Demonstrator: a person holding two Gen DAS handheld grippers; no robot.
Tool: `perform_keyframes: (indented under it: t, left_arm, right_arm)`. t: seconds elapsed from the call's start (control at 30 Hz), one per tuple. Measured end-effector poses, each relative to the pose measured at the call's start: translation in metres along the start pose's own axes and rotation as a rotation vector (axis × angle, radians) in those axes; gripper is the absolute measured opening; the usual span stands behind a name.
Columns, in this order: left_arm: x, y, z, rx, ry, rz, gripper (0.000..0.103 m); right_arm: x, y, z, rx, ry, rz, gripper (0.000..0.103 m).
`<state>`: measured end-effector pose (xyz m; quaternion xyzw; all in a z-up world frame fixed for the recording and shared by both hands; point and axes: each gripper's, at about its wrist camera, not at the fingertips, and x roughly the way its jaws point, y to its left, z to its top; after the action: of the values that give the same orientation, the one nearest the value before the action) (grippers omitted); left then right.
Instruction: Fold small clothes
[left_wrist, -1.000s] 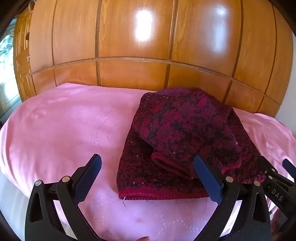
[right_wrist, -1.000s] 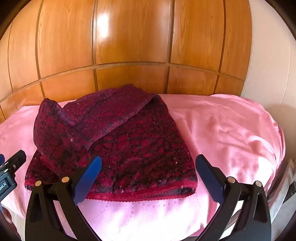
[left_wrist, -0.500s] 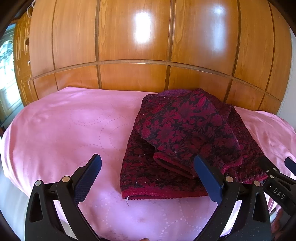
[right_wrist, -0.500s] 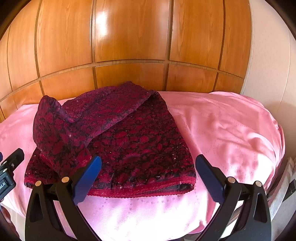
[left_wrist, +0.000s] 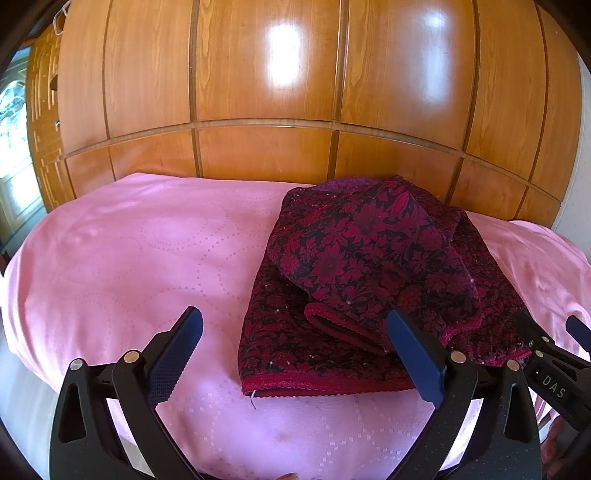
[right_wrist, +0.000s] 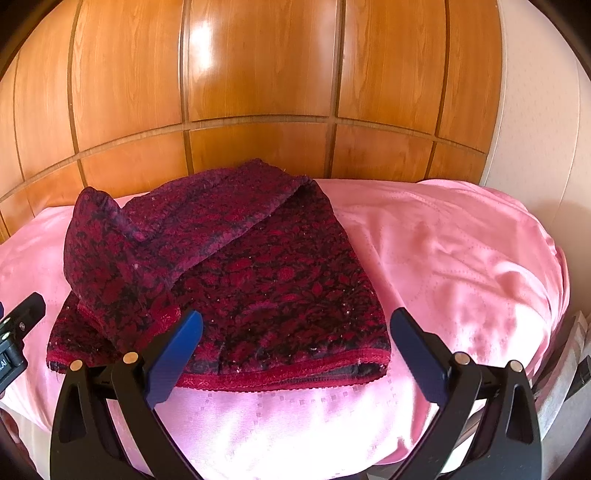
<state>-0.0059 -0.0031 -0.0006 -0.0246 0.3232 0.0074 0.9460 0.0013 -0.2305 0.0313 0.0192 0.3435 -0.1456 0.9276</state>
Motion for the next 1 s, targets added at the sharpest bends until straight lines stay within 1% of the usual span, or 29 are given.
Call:
perform_keyframes:
  t: [0.23,0.67,1.0]
  left_arm:
    - [-0.001,-0.002,-0.001,0.007,0.001,0.0,0.099]
    - [-0.001,-0.007,-0.002,0.016,0.007,0.001,0.099]
    - [0.0,-0.007,-0.002,0.007,0.007,-0.006,0.099]
  right_arm:
    - [0.0,0.0,-0.001,0.0,0.003,-0.001,0.101]
    - [0.011,-0.005,-0.006,0.016,0.039,-0.008,0.101]
    - [0.016,-0.007,-0.007,0.02,0.049,-0.015,0.101]
